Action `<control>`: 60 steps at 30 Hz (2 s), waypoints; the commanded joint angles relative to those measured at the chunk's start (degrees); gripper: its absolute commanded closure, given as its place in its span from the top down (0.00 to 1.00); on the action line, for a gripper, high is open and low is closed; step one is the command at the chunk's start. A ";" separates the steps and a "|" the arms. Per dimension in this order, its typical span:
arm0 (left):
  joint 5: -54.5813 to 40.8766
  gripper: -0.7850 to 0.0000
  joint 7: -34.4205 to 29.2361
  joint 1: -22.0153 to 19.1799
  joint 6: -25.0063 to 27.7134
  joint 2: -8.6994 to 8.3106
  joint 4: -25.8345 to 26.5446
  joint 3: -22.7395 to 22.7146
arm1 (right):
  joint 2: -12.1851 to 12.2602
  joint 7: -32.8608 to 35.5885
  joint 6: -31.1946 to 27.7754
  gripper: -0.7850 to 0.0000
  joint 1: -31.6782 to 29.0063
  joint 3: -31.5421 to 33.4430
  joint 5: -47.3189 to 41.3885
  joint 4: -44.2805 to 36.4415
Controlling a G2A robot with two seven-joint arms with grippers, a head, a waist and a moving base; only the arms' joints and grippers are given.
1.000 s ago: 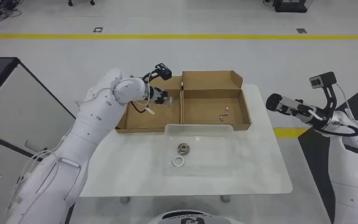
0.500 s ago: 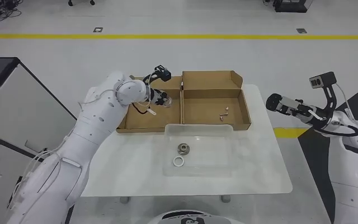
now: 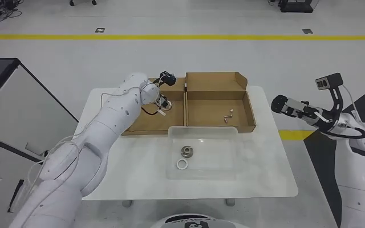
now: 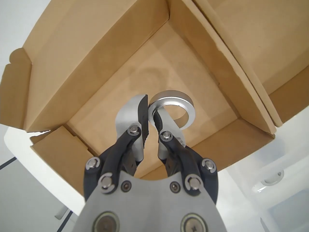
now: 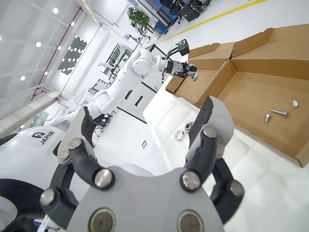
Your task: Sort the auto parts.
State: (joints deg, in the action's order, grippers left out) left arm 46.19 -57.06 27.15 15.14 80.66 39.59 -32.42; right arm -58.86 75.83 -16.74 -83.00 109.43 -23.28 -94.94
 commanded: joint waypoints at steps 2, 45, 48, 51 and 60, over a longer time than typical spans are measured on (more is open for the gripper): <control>-0.10 0.00 0.62 -1.18 -0.17 2.22 -4.71 1.89 | 0.00 0.00 0.00 1.00 0.00 0.00 0.00 0.00; -1.51 1.00 5.20 -6.15 5.25 15.12 -29.23 4.97 | 0.00 0.00 0.00 1.00 0.00 0.00 0.00 0.00; -2.28 1.00 5.93 -7.06 5.77 14.90 -29.88 4.28 | 0.00 0.00 0.00 1.00 0.00 0.00 0.00 0.00; -2.69 1.00 6.68 -8.17 6.80 14.51 -30.28 3.72 | 0.00 0.00 0.00 1.00 0.00 0.00 0.00 0.00; -2.19 1.00 9.64 -11.23 14.24 12.71 -28.71 2.68 | 0.00 0.00 0.00 1.00 0.00 0.00 0.00 0.00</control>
State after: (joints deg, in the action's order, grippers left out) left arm 43.74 -47.91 16.15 28.49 93.63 10.52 -29.68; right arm -58.86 75.83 -16.74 -83.00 109.43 -23.28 -94.94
